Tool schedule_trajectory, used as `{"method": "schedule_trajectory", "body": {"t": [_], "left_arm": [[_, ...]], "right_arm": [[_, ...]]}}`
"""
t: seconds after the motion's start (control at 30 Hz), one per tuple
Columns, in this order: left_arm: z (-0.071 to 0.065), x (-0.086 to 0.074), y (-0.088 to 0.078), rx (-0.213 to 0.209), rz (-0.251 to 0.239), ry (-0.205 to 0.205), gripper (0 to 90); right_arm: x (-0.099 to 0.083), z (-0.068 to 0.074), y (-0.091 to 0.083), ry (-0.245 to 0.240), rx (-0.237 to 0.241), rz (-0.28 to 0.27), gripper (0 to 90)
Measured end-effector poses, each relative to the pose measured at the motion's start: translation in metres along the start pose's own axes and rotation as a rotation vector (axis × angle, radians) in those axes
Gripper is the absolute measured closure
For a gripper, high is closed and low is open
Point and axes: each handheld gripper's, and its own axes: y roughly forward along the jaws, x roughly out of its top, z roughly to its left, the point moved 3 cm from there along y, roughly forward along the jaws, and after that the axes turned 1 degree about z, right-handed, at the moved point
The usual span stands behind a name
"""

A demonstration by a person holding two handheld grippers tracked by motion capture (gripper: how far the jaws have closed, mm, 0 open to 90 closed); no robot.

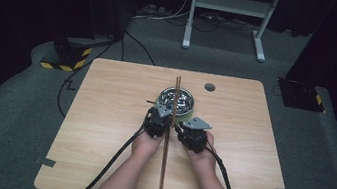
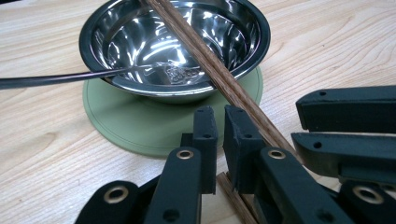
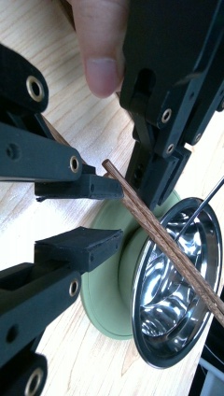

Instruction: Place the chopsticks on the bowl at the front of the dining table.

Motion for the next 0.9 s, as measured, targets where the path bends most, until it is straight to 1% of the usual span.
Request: {"method": "schedule_trajectory", "body": {"t": [0.07,0.1,0.13,0.23,0.27,0.3,0.33,0.37,0.47,0.6,0.63,0.67,0.7,0.73,0.77,0.8,0.87,0.9], "left_arm": [[-0.001,0.000,0.000,-0.003,-0.003,0.004,82.7],[-0.001,0.000,0.000,-0.003,-0.003,0.004,82.6],[-0.001,-0.001,0.000,0.004,0.004,0.007,82.6],[0.000,0.000,-0.002,0.011,0.003,0.009,82.4],[0.002,0.000,-0.002,0.009,0.003,-0.001,82.5],[0.002,0.000,-0.002,0.007,0.001,0.000,82.4],[0.002,0.000,-0.002,0.007,0.001,0.000,82.5],[0.001,0.000,-0.002,0.007,0.004,0.009,82.4],[0.000,-0.001,-0.001,-0.001,0.007,0.010,81.8],[0.000,-0.001,-0.002,0.001,0.005,0.009,81.8],[0.001,-0.003,-0.006,0.005,0.005,0.009,81.5],[0.001,-0.003,-0.006,0.005,0.005,0.009,81.3],[0.003,-0.004,-0.013,0.013,0.007,0.017,81.1],[0.003,-0.004,-0.013,0.013,0.007,0.017,80.6],[0.003,-0.004,-0.018,0.014,0.004,0.017,80.6],[0.001,-0.005,-0.026,0.004,-0.001,0.019,76.7],[-0.002,-0.007,-0.029,0.004,-0.005,0.022,70.6],[-0.004,-0.009,-0.032,0.008,-0.007,0.036,68.4]], "right_arm": [[0.000,-0.002,0.000,0.001,0.000,0.003,73.3],[-0.001,-0.002,-0.001,0.012,-0.002,0.004,73.1],[-0.001,-0.003,-0.001,0.018,-0.004,0.004,72.9],[-0.002,-0.006,-0.002,0.019,-0.011,-0.001,72.8],[-0.003,-0.009,-0.003,0.046,-0.009,0.000,72.8],[-0.003,-0.011,-0.002,0.048,-0.013,-0.002,72.8],[-0.004,-0.011,-0.003,0.060,-0.011,0.005,72.8],[-0.004,-0.012,-0.003,0.059,-0.015,0.001,72.8],[-0.004,-0.013,-0.004,0.063,-0.010,-0.001,72.3],[-0.004,-0.013,-0.003,0.064,-0.008,-0.002,72.0],[-0.004,-0.014,-0.003,0.070,-0.008,-0.001,72.0],[-0.004,-0.014,-0.003,0.070,-0.008,-0.001,72.0],[-0.004,-0.014,-0.003,0.069,-0.008,-0.002,71.9],[-0.004,-0.014,-0.003,0.069,-0.008,-0.002,71.9],[-0.005,-0.013,-0.002,0.073,-0.010,-0.002,71.8],[-0.005,-0.013,-0.002,0.067,-0.014,-0.002,71.4],[-0.005,-0.013,-0.003,0.069,-0.012,-0.001,71.3],[-0.004,-0.014,-0.003,0.074,-0.016,-0.005,71.3]]}}
